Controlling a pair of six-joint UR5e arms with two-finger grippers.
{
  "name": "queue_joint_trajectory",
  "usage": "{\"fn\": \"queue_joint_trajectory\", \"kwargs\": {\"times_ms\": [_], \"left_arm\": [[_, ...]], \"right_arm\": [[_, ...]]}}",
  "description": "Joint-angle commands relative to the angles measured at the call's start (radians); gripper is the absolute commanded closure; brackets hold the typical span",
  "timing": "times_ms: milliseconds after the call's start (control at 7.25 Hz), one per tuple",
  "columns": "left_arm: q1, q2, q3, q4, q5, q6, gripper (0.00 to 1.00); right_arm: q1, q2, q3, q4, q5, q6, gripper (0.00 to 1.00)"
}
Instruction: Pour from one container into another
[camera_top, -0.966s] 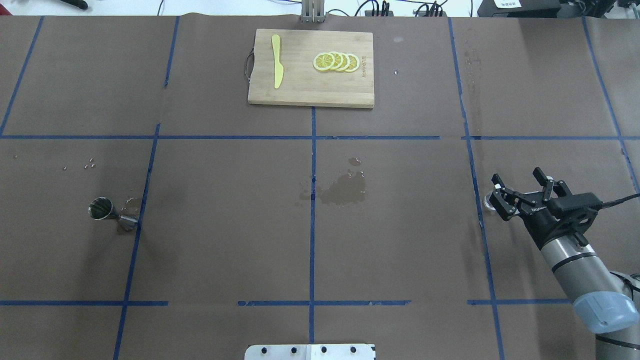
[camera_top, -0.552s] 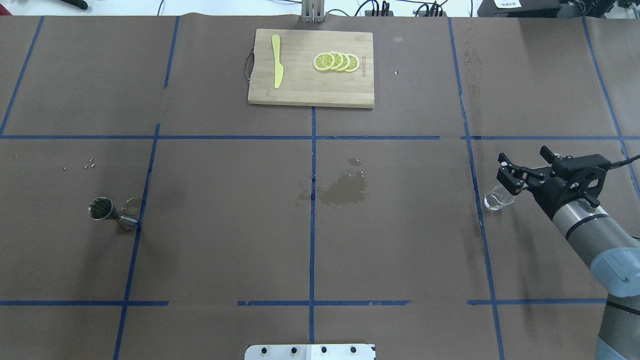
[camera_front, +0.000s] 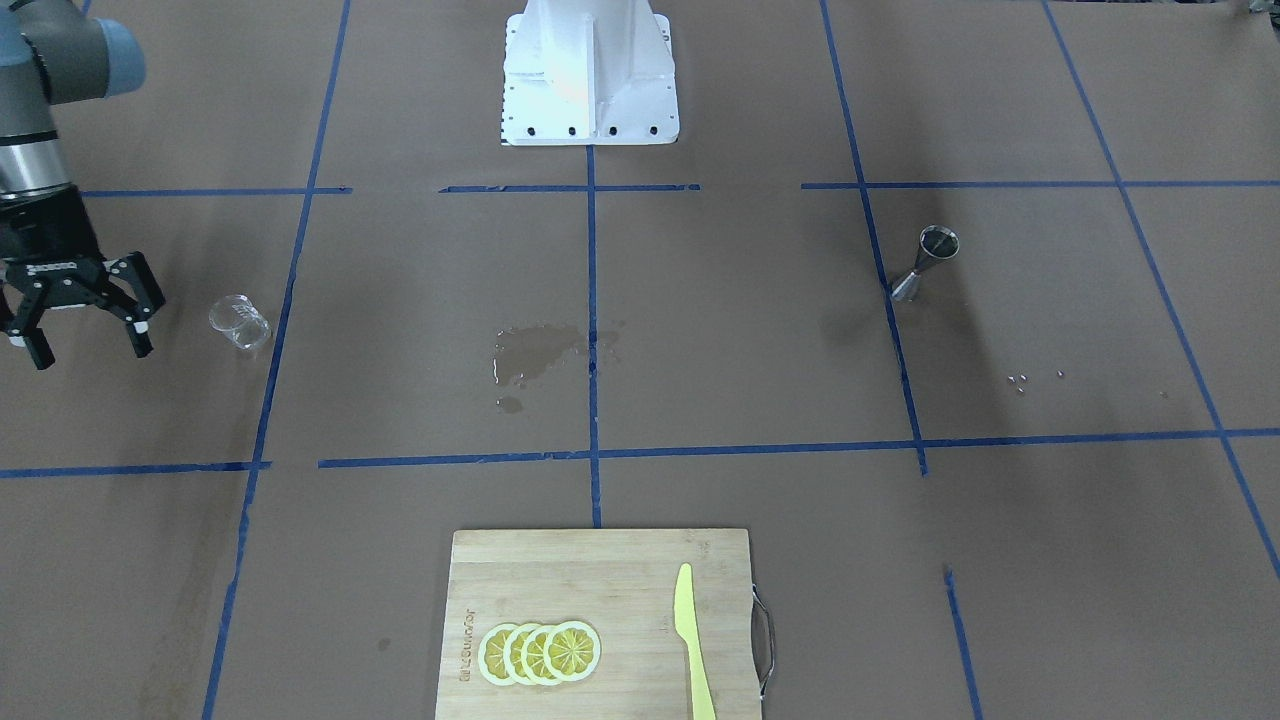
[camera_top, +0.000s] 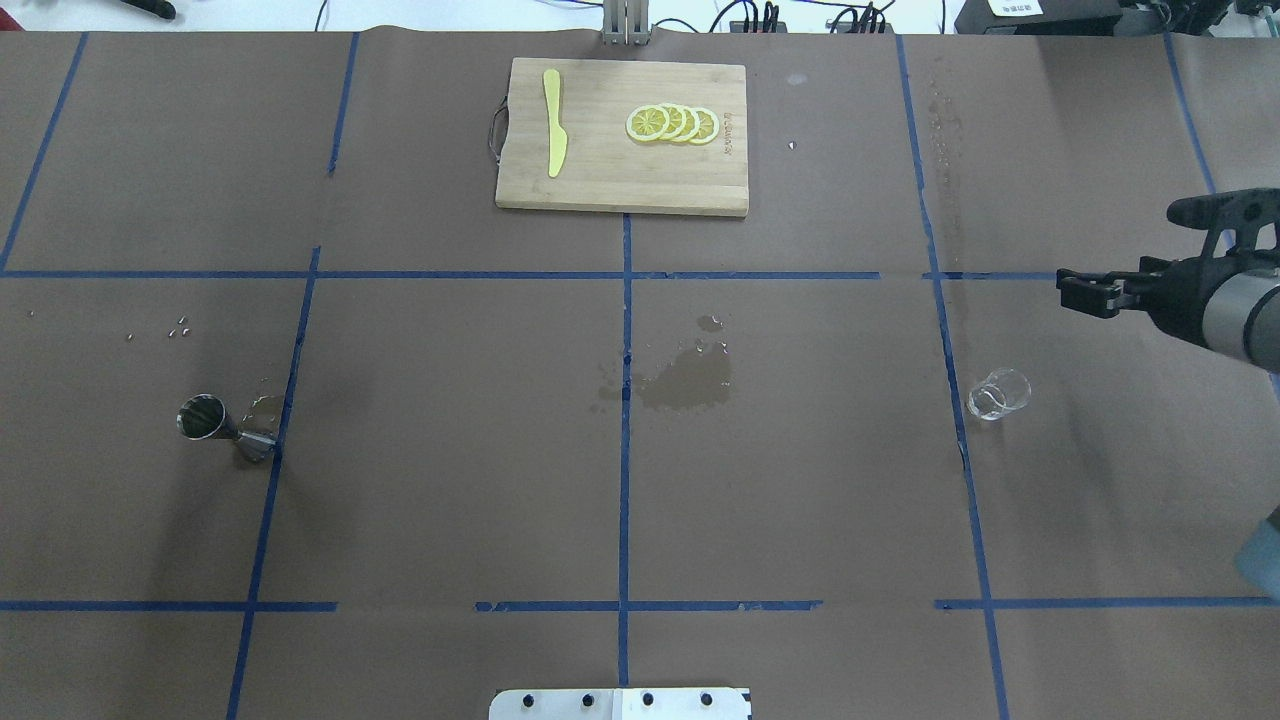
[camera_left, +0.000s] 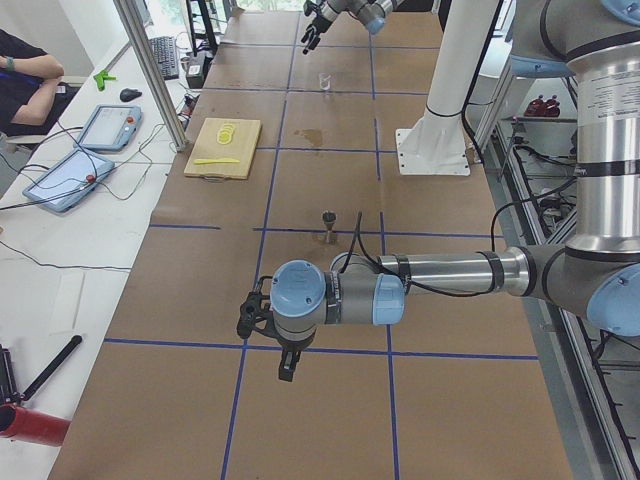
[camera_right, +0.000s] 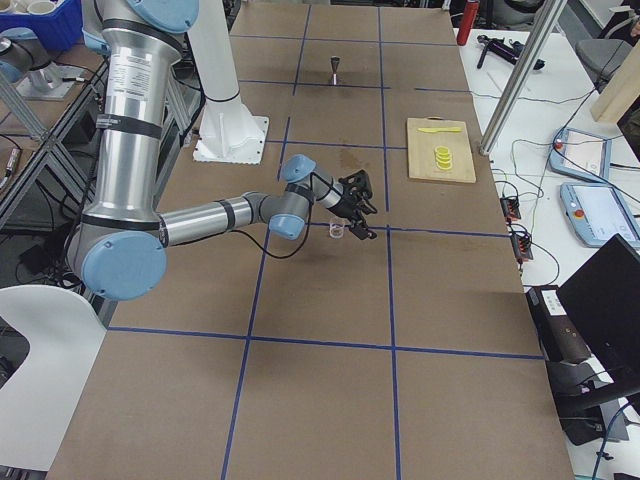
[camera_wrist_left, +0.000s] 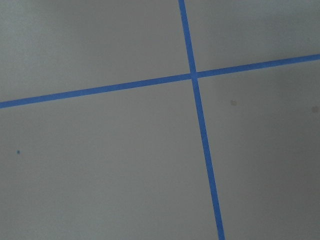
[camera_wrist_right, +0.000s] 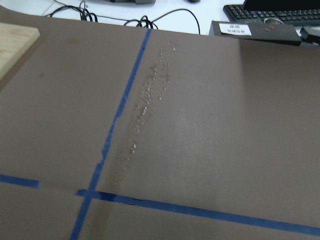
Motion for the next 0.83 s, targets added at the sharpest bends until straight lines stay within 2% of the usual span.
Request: {"fn": "queue_joint_trajectory", "kwargs": {"times_ms": [0, 138, 276, 690], "left_arm": [[0.0, 0.004, 0.002, -0.014, 0.002, 0.001, 0.0], [0.0, -0.002, -0.008, -0.016, 0.008, 0.002, 0.0], [0.003, -0.007, -0.008, -0.042, 0.012, 0.001, 0.0], [0.038, -0.013, -0.008, -0.047, 0.015, -0.004, 0.0]], "right_arm": [[0.371, 0.014, -0.007, -0.226, 0.554, -0.358, 0.0], [0.5, 0.026, -0.009, -0.41, 0.707, -0.539, 0.0], [0.581, 0.023, -0.006, -0.551, 0.749, -0.68, 0.0], [0.71, 0.014, -0.009, -0.935, 0.741, -1.032, 0.0]]}}
